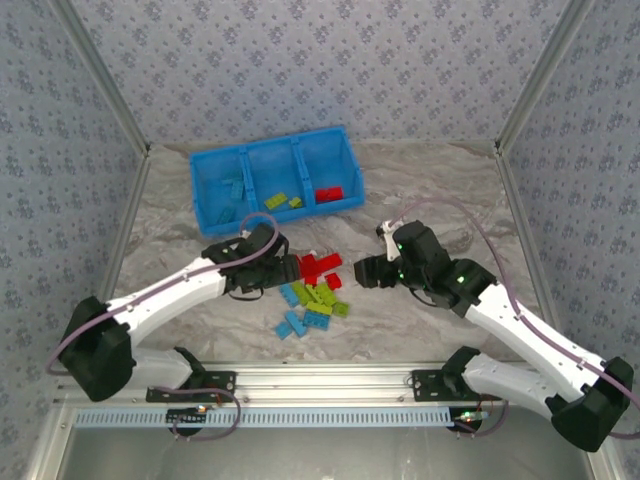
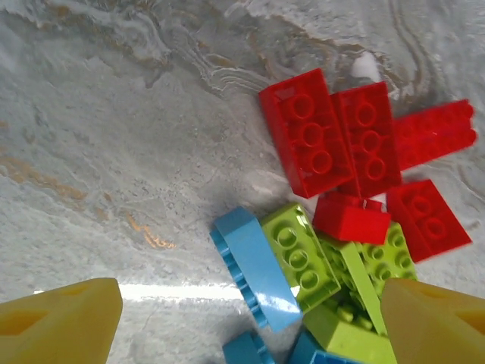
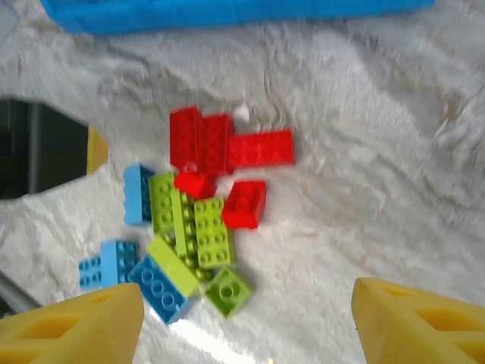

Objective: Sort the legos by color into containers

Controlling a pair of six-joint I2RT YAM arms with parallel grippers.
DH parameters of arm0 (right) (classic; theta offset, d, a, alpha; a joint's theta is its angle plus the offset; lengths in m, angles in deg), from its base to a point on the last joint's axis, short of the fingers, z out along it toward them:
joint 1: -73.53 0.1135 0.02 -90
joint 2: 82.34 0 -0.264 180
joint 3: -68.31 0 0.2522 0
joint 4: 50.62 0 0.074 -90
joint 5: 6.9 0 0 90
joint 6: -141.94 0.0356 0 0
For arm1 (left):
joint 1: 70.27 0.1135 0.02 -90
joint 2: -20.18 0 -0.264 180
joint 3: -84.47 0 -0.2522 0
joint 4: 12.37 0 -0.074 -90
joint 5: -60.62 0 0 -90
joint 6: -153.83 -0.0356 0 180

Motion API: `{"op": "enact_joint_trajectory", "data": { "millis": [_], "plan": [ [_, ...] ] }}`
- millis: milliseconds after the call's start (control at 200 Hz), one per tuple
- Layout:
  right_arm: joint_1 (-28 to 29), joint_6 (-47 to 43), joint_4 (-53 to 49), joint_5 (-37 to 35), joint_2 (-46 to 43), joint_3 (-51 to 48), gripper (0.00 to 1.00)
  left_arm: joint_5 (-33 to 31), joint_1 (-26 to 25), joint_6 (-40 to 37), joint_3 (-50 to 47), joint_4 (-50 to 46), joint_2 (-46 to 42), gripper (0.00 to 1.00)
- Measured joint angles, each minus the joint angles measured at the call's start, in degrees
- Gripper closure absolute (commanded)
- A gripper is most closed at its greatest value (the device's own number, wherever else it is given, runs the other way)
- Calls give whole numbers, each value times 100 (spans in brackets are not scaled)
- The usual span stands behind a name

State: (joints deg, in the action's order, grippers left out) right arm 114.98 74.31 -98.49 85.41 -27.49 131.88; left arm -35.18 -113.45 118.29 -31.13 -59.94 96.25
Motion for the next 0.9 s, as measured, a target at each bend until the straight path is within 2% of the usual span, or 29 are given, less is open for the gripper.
{"op": "enact_joint_trajectory", "data": {
  "millis": [165, 420, 740, 904],
  "plan": [
    [11, 131, -94, 57, 4, -26, 10, 52, 0, 466, -37, 164, 584, 31],
    [11, 144, -92, 133, 118, -11, 8, 341, -9, 809, -144, 463, 1071, 54],
    [11, 304, -87, 260, 118, -11, 7, 389, -11, 857, -238, 699, 1126, 66],
    [26, 380, -4, 448, 127, -4, 7, 428, -11, 828, -238, 730, 1174, 79]
  ]
}}
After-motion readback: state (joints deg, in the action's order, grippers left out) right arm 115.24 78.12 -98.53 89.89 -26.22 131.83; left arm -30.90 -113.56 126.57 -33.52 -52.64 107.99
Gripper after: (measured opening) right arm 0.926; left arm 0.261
